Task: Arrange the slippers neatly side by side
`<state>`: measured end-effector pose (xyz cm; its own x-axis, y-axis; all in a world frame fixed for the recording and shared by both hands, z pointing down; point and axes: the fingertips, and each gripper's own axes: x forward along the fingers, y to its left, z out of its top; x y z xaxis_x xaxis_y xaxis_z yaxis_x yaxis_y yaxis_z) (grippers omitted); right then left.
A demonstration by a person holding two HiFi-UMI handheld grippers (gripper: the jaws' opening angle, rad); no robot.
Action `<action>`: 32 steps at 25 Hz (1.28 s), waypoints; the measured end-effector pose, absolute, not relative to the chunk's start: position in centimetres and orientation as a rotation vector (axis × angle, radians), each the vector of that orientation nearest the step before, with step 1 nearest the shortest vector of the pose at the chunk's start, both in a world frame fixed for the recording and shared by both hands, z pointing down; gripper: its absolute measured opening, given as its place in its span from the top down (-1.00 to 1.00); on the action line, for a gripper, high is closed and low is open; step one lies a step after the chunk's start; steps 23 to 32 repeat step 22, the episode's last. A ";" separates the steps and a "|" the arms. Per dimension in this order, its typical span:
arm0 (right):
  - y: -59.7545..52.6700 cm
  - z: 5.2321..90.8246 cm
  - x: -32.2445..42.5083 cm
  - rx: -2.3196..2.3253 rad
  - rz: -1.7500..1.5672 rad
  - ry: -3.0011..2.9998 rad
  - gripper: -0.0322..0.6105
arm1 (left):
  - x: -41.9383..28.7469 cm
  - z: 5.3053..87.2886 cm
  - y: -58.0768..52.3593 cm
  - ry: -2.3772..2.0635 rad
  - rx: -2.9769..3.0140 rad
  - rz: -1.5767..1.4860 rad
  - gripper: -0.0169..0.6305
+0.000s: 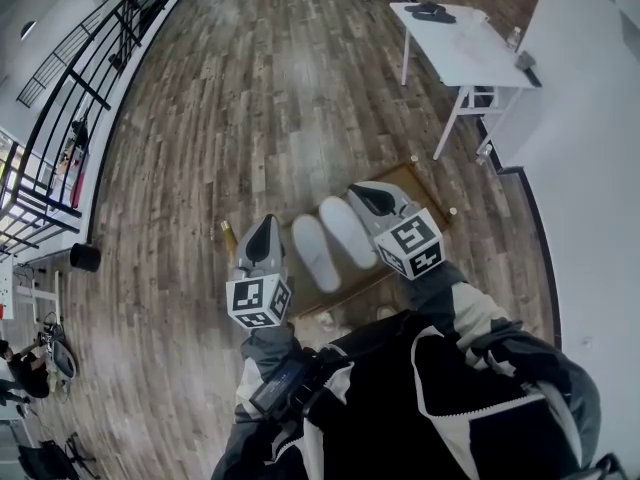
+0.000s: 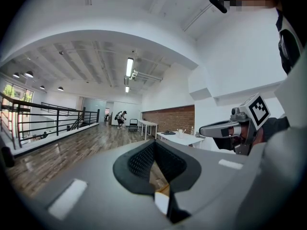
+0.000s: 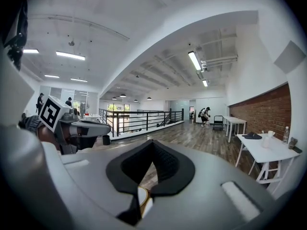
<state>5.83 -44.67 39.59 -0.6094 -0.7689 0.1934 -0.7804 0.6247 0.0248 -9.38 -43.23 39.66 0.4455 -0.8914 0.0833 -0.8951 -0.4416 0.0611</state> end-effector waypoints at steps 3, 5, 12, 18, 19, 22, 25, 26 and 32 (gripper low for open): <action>-44.6 39.8 6.1 1.281 0.107 -2.657 0.89 | -9.1 39.6 -43.1 -1.608 2.587 0.059 0.91; -44.5 39.9 6.3 1.283 0.106 -2.651 0.89 | -8.9 39.5 -43.0 -1.609 2.588 0.062 0.91; -44.4 39.9 6.5 1.273 0.098 -2.657 0.89 | -8.4 39.3 -42.7 -1.615 2.598 0.067 0.91; -44.5 39.8 6.4 1.260 0.102 -2.662 0.89 | -8.3 39.4 -42.6 -1.620 2.594 0.079 0.91; -44.5 39.8 6.5 1.260 0.099 -2.662 0.89 | -8.2 39.3 -42.6 -1.621 2.596 0.078 0.91; -44.6 39.8 6.7 1.259 0.090 -2.662 0.89 | -7.9 39.2 -42.7 -1.622 2.599 0.073 0.91; -44.6 39.8 6.7 1.259 0.090 -2.662 0.89 | -7.9 39.2 -42.7 -1.622 2.599 0.073 0.91; -44.6 39.8 6.7 1.259 0.090 -2.662 0.89 | -7.9 39.2 -42.7 -1.622 2.599 0.073 0.91; -44.6 39.8 6.7 1.259 0.090 -2.662 0.89 | -7.9 39.2 -42.7 -1.622 2.599 0.073 0.91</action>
